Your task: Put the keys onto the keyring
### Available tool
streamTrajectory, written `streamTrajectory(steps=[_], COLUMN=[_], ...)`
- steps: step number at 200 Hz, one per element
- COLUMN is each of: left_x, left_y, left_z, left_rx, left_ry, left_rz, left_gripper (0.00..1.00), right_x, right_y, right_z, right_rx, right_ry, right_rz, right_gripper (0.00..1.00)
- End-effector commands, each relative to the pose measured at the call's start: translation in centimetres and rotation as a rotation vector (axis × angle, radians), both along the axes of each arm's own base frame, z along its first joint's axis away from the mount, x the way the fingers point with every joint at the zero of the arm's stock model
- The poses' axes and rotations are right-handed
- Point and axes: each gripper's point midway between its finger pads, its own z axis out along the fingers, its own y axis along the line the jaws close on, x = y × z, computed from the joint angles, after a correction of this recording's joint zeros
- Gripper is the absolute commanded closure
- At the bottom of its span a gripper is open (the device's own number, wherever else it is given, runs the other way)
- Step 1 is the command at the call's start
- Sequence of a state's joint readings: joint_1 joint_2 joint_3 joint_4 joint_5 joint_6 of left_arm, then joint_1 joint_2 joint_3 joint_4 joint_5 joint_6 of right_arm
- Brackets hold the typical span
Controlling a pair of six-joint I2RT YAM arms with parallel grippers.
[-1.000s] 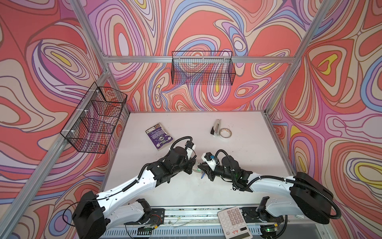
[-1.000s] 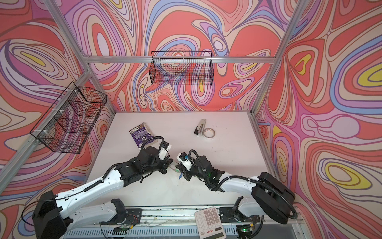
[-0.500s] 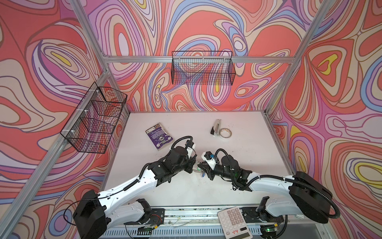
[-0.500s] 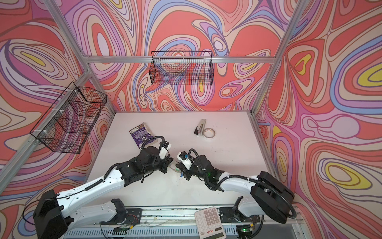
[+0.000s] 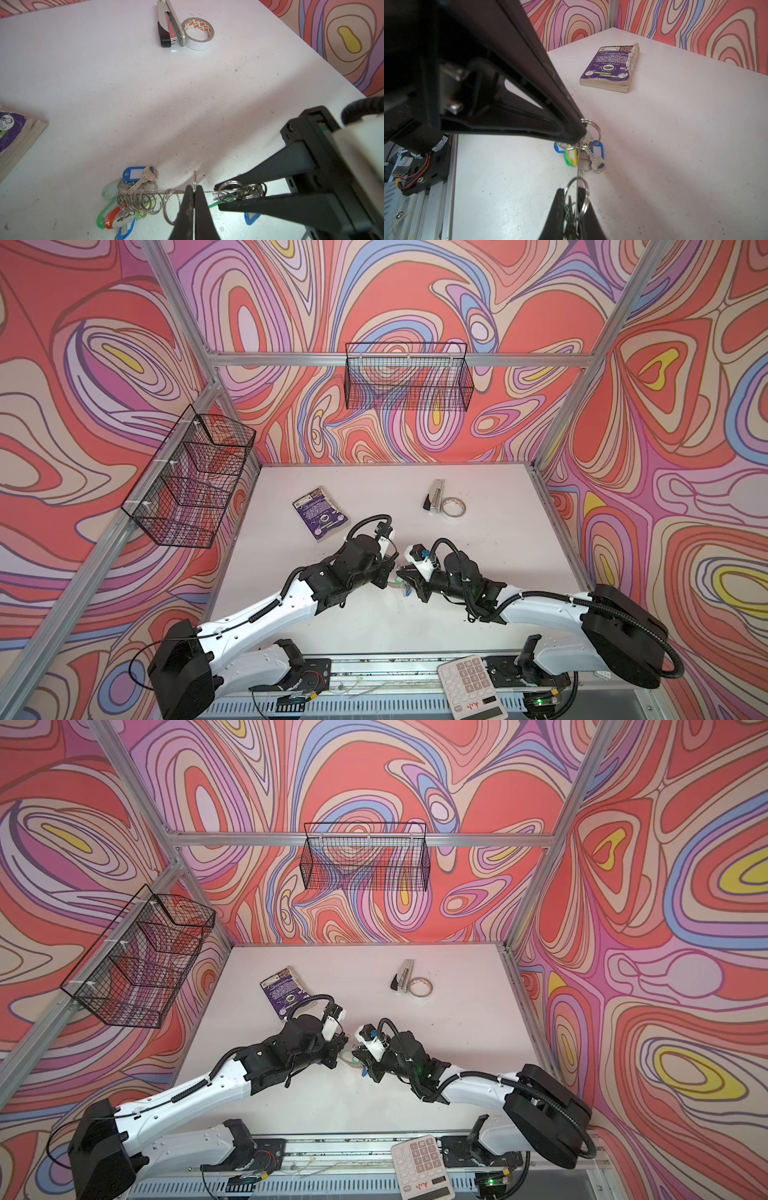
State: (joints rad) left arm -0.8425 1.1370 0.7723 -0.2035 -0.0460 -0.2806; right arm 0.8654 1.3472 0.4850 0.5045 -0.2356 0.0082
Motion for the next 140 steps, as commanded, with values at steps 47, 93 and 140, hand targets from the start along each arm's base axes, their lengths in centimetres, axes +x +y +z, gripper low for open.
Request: streamTrajectory(steps=[47,93,140], left_x=[1.1,1.0,0.8], left_y=[-0.3,-0.6,-0.2], left_z=[1.6,1.2,-0.2], left_rx=[0.014,-0.088,-0.15], left_ry=[-0.093,-0.111,-0.077], left_rz=[0.033,0.088,0.149], left_gripper=[1.0,1.0,0.97], right_x=[-1.0,-1.1,-1.1], right_y=[0.6,0.7,0.7], right_z=[-1.6,-1.4,-1.5], right_rx=[-0.042,-0.035,-0.038], right_ry=[0.072,0.073,0.076], right_rz=[0.048,0.053,0.053], right_gripper=[1.0,1.0,1.0])
